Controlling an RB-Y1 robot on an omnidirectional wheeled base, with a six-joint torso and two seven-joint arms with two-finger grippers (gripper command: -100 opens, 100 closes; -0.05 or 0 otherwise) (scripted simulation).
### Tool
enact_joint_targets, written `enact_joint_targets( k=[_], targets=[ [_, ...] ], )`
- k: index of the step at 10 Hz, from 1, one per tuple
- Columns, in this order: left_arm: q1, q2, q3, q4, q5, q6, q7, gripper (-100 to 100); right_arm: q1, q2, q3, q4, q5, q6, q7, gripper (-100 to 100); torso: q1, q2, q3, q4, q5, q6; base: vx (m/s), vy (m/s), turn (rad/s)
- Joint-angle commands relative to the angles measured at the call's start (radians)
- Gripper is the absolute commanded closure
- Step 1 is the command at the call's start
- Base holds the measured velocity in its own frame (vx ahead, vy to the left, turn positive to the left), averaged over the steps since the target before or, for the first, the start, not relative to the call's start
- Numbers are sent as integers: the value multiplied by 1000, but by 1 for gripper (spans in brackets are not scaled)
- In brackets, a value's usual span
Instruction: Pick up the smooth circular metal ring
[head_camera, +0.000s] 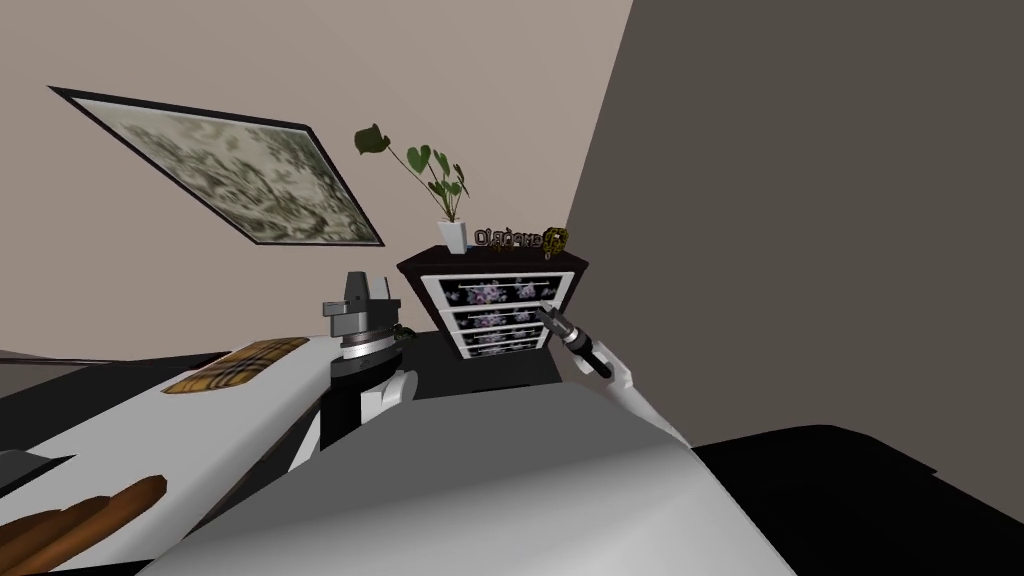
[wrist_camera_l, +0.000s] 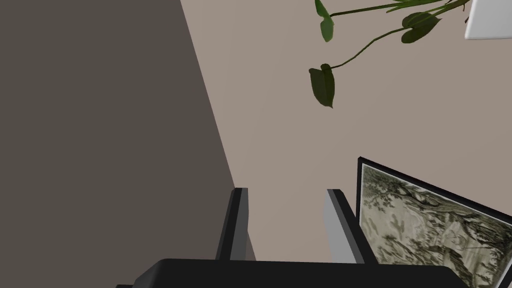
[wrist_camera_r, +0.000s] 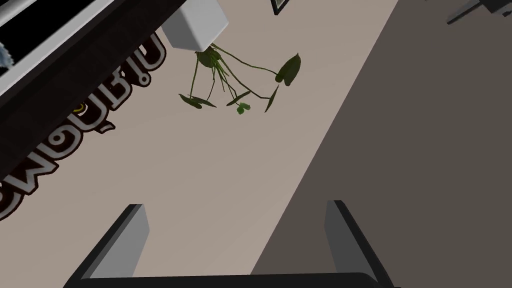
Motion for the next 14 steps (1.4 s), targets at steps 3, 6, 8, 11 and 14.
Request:
enact_joint_targets(
  k=[3,6,8,11,14],
  targets=[
    [0,0,0,0,0,0,0,0,-90,-101,36,105,77,-70,13,-100,0,-1,-1,0,0,0,-61,31,39],
    [0,0,0,0,0,0,0,0,-136,-175,54,198,115,-102,20,-100,1,-2,-1,0,0,-1,-45,33,60],
    [0,0,0,0,0,0,0,0,-184,-230,74,263,154,-134,27,-100,0,-3,-2,-1,0,0,-23,27,66],
    [0,0,0,0,0,0,0,0,-233,-286,94,328,194,-165,35,-100,0,-4,-2,-1,0,0,-16,29,49],
    [0,0,0,0,0,0,0,0,-328,-378,135,426,277,-227,51,-100,0,-5,-3,-1,0,0,-4,37,100]
  ],
)
